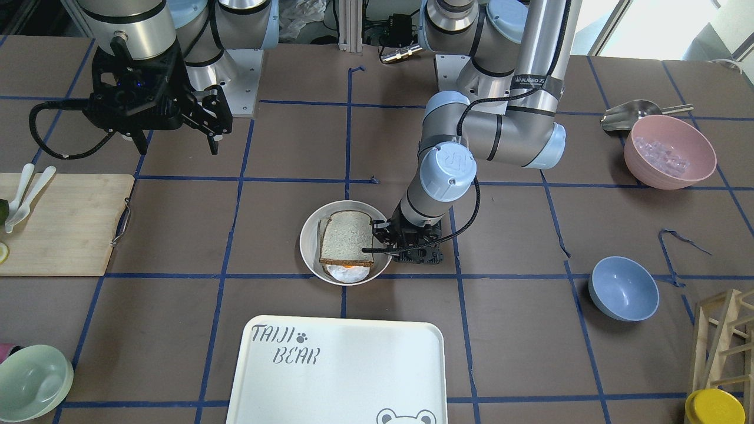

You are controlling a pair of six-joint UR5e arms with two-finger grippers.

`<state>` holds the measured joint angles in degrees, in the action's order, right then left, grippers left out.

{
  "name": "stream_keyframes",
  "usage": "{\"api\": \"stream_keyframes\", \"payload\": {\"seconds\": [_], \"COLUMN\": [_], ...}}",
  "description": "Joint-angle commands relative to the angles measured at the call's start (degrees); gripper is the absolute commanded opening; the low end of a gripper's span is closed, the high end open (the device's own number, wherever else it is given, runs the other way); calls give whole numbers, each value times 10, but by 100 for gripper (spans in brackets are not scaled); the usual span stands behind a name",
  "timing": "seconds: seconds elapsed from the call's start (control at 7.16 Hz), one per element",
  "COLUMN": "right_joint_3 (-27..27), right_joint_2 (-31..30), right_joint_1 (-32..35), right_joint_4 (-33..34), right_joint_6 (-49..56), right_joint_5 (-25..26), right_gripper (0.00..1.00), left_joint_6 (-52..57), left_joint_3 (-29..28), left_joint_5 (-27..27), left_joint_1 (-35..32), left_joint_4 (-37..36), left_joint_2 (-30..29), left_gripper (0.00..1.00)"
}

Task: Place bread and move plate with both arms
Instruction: 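Grasp the rim of the white plate with the left gripper, then slide the plate with the left gripper onto the bear-printed tray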

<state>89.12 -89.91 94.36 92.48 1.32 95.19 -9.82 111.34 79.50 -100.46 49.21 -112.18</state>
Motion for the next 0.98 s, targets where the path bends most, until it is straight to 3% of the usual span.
{"api": "stream_keyframes", "payload": {"seconds": [0.0, 0.42, 0.84], "right_joint_3": [3, 2, 2], "right_joint_2": [0, 0, 0], "right_joint_1": [0, 0, 0], "right_joint_4": [-6, -3, 2], "right_joint_6": [1, 1, 0], "right_joint_5": [-3, -3, -4], "right_gripper": [100, 100, 100], "left_joint_6": [-1, 2, 3], "left_joint_3": [-5, -50, -133], "left_joint_5": [-30, -29, -36], "left_joint_1": [1, 9, 18], "left_joint_4": [-2, 31, 134], "left_joint_2": [0, 17, 20], "left_gripper": [0, 0, 0]}}
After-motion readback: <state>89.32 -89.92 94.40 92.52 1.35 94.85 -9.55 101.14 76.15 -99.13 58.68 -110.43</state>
